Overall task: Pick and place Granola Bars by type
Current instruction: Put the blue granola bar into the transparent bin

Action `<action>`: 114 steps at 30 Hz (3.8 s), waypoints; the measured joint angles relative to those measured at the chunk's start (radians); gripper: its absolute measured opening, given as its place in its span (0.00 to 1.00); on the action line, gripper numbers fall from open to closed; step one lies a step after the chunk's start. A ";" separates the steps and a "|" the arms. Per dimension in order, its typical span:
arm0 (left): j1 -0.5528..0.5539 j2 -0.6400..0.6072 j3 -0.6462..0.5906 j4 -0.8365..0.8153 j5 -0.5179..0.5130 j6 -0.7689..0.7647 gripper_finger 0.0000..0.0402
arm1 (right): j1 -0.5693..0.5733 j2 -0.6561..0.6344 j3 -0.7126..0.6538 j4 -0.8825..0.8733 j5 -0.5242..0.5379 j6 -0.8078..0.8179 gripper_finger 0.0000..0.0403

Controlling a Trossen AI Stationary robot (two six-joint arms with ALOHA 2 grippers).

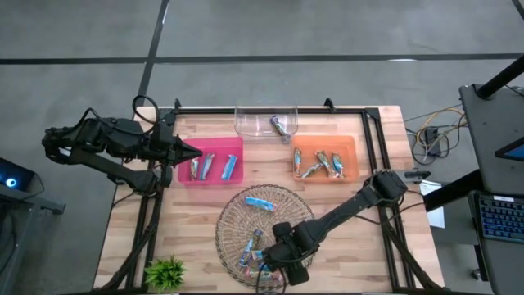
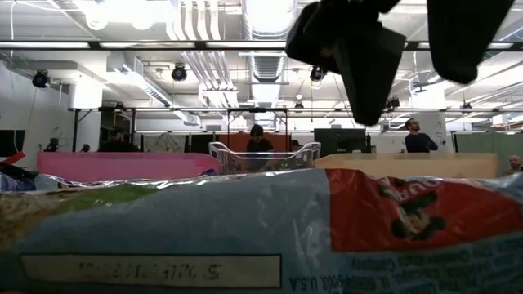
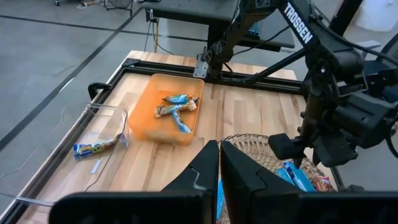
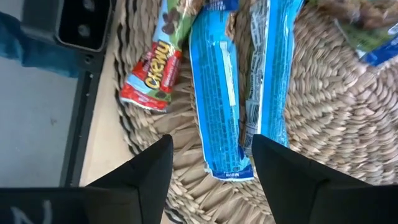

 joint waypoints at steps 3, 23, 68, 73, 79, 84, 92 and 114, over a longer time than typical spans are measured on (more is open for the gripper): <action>0.000 0.000 0.000 0.000 0.000 0.000 0.00 | 0.000 0.000 -0.028 0.022 0.000 0.000 0.52; 0.000 0.000 0.000 0.000 -0.001 -0.021 0.00 | 0.007 0.000 -0.144 0.137 -0.033 0.006 0.52; 0.000 0.000 0.000 0.000 -0.012 -0.029 0.00 | 0.006 -0.001 -0.209 0.176 -0.035 0.003 0.13; 0.000 0.000 0.000 0.000 -0.012 -0.030 0.00 | 0.006 -0.004 -0.193 0.172 -0.072 0.007 0.13; 0.000 0.000 0.000 0.000 -0.012 -0.030 0.00 | 0.006 -0.011 -0.117 0.111 -0.083 0.018 0.13; 0.000 0.000 0.000 0.000 -0.012 -0.030 0.00 | 0.006 -0.013 -0.017 0.028 -0.082 0.004 0.13; 0.000 0.000 0.000 0.000 -0.012 -0.030 0.00 | 0.000 -0.013 0.124 -0.021 -0.079 -0.011 0.13; 0.000 0.000 0.000 0.000 -0.012 -0.020 0.00 | -0.074 -0.014 0.349 -0.212 -0.077 -0.012 0.13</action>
